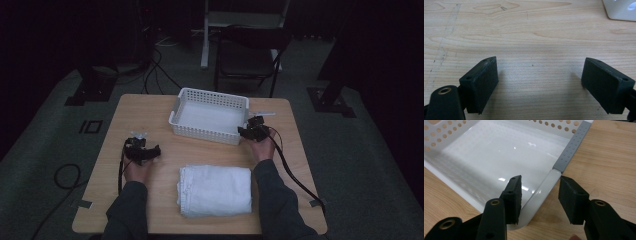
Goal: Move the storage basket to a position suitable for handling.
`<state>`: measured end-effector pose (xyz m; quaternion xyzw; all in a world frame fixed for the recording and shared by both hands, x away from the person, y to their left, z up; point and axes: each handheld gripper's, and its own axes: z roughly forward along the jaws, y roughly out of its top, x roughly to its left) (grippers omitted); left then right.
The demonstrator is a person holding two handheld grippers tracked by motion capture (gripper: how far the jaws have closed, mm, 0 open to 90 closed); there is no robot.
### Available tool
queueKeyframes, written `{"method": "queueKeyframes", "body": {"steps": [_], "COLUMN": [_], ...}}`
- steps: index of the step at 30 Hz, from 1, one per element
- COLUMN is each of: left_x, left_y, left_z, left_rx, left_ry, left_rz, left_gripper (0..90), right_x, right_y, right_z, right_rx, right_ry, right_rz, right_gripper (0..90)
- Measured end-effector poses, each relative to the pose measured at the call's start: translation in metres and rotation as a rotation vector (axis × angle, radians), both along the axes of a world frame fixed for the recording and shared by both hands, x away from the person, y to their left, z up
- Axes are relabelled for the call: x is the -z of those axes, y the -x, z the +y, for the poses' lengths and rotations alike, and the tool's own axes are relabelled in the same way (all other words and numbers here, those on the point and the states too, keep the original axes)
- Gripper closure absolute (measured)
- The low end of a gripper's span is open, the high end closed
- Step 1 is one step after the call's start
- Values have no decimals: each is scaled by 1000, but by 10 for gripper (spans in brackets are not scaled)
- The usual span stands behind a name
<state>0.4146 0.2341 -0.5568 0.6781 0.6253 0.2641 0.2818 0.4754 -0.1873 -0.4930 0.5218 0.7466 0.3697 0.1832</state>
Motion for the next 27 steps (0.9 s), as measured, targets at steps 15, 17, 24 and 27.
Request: {"method": "queueKeyframes", "body": {"steps": [15,17,24,27], "left_x": [0,0,0,0], "left_y": [0,0,0,0], "left_z": [0,0,0,0], "left_rx": [0,0,0,1], "left_ry": [0,0,0,0], "left_rz": [0,0,0,0], "left_gripper": [136,136,136,136], "right_x": [-1,0,0,0], "right_y": [3,6,12,16], "right_z": [-1,-3,-7,-9], "right_rx": [-6,-10,-14,-18], "right_ry": [27,18,22,22], "right_rz": [-4,-10,-10,-13], "right_gripper": [635,652,659,658]}}
